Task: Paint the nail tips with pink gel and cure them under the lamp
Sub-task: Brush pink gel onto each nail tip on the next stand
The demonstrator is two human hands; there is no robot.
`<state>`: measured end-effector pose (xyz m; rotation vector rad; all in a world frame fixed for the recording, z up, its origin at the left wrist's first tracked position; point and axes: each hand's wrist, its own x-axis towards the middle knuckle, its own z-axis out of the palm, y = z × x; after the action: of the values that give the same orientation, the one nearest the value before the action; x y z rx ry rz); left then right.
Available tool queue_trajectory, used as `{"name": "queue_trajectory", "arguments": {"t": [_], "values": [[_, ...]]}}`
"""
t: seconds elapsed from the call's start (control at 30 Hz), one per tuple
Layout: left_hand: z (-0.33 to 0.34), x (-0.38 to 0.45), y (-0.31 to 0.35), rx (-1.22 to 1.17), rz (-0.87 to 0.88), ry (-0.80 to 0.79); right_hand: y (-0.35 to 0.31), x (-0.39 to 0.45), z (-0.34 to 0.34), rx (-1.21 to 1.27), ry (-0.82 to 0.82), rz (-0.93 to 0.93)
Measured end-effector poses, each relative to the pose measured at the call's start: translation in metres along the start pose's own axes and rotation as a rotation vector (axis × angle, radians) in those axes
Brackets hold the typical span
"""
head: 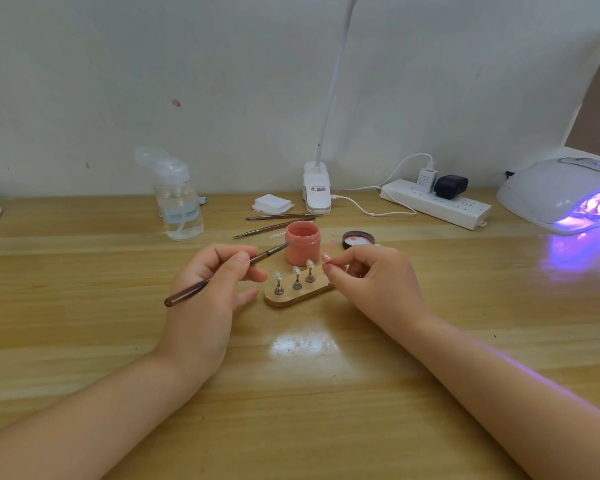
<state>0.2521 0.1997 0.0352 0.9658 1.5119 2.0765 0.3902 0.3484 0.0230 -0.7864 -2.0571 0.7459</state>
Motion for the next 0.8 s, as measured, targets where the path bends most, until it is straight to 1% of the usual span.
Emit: {"name": "queue_trajectory", "arguments": {"t": [0.17, 0.3, 0.47, 0.63, 0.7, 0.8], "values": [[0.0011, -0.0004, -0.0008, -0.015, -0.035, -0.027, 0.0024, 0.0023, 0.0015, -0.156, -0.065, 0.091], [0.0000, 0.0004, -0.0013, -0.019, -0.049, -0.037, 0.0049, 0.0037, 0.0004, -0.269, -0.093, 0.117], [0.0003, -0.0001, -0.0013, -0.028, -0.050, -0.052, 0.0004, 0.0005, 0.0024, -0.462, -0.074, 0.041], [-0.0005, -0.0015, -0.0018, -0.040, -0.035, -0.086, -0.0031, -0.0040, 0.0058, -0.516, -0.024, -0.063], [0.0004, -0.0018, -0.0028, -0.054, -0.035, -0.110, -0.0032, -0.0035, 0.0056, -0.511, -0.037, -0.066], [0.0025, -0.0018, -0.0043, -0.050, -0.036, -0.157, -0.0026, -0.0011, 0.0060, -0.503, -0.111, -0.037]]}}
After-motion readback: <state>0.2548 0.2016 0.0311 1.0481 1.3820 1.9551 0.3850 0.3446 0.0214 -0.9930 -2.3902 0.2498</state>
